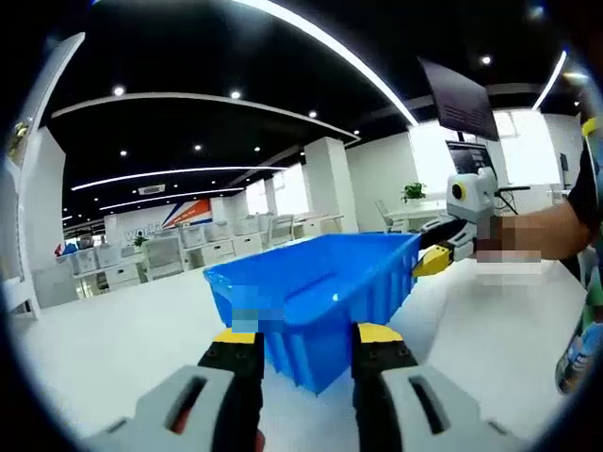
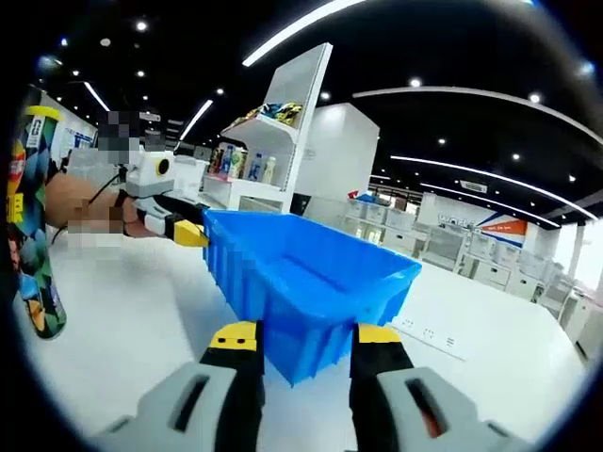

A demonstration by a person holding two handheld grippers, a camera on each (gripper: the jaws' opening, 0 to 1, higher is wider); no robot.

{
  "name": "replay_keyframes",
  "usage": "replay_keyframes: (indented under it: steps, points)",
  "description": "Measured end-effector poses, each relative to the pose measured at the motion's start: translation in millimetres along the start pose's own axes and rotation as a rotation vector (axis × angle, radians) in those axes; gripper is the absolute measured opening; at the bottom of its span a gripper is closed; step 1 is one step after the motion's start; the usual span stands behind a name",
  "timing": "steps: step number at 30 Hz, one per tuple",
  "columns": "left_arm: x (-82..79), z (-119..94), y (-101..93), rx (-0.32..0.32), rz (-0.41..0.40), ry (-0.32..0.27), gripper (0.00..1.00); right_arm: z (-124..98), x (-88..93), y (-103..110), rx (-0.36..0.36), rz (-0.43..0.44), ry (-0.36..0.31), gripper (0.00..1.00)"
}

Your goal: Open the lid of the chip container on the table, take out the chips, place them into the box in front of the container, and close the lid

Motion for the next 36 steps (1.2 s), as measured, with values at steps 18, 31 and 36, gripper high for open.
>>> replay_keyframes:
  steps: [18,31,36]
  points:
    - [24.6,20,6.9,-0.003,-0.026,0.063,0.37,15,24.4,-5,-0.022,0.0,0.062,0.32]
    - [24.5,6,-1.0,-0.001,0.041,0.107,0.45,9,17.7,-2,-0.025,-0.074,0.117,0.38]
    - [20.1,-16,-3.6,-0.027,0.034,0.119,0.52,-10,13.9,-1,-0.006,-0.054,0.137,0.41]
Point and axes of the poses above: the point that each gripper's makers call its tool centre point, and the gripper's own axes: z roughly forward along the fingers, y roughly to its left, x roughly out of its underside, the point moved 10 cm from there along -z, roughly backward along the fingers, and after that the axes turned 7 degrees about -z, right-handed, at the moved point
